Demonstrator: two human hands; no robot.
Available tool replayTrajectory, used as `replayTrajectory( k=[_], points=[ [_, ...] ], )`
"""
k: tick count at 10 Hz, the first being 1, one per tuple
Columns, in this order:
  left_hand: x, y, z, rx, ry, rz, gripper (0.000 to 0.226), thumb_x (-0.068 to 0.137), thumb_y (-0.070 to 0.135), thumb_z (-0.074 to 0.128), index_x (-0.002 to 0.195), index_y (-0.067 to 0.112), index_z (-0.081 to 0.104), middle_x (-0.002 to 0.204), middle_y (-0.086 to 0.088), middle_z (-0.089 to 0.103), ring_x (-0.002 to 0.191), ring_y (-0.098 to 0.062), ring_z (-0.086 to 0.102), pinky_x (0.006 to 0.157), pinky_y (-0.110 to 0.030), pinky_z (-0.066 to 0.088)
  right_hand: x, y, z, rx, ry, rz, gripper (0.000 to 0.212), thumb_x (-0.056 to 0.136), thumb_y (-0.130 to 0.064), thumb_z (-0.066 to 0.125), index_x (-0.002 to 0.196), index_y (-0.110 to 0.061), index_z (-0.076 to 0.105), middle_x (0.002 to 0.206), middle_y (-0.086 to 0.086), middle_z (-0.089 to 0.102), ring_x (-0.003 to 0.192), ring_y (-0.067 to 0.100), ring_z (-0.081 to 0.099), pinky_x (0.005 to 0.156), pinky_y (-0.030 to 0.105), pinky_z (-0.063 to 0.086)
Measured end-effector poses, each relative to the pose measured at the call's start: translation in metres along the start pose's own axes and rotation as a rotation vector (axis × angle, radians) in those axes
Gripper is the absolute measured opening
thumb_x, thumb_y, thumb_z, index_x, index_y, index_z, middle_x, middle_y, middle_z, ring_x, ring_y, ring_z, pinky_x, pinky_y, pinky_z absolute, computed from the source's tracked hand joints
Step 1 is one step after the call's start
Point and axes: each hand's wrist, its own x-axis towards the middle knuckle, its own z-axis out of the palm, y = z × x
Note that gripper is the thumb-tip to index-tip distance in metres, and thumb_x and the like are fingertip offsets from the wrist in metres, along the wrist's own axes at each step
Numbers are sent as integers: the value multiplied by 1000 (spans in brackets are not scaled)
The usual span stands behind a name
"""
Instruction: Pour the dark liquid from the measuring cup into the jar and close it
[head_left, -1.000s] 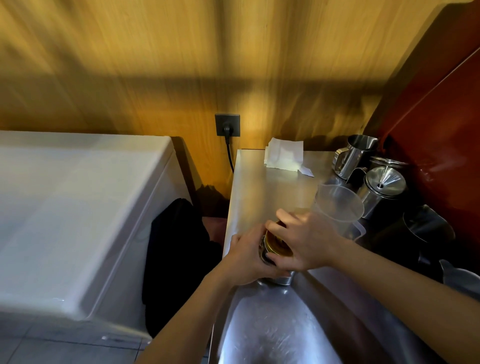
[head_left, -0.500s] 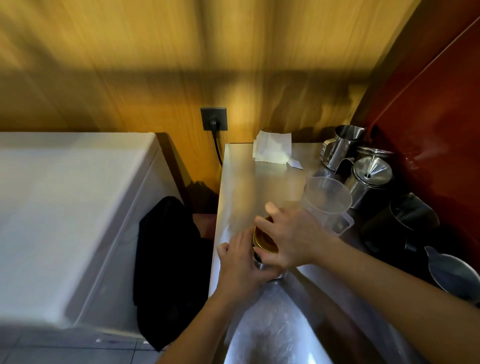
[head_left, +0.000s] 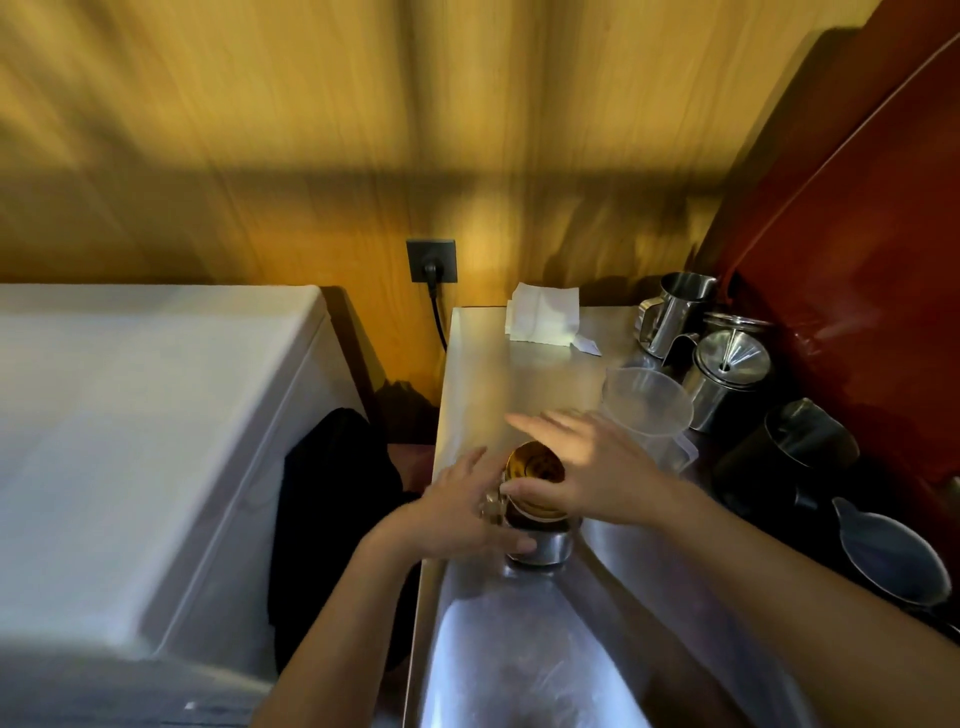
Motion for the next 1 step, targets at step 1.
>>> replayTrajectory(
  k=[1],
  points=[
    [-11,13,-29,-194,-5,102,72,79,34,71,137,45,30,152,9,28,135,9,23,108,-15,19,9,6,-12,84,-1,84,56,84,-53,51,128,-20,45,122,4,55,112,22,48,90,35,35]
  ],
)
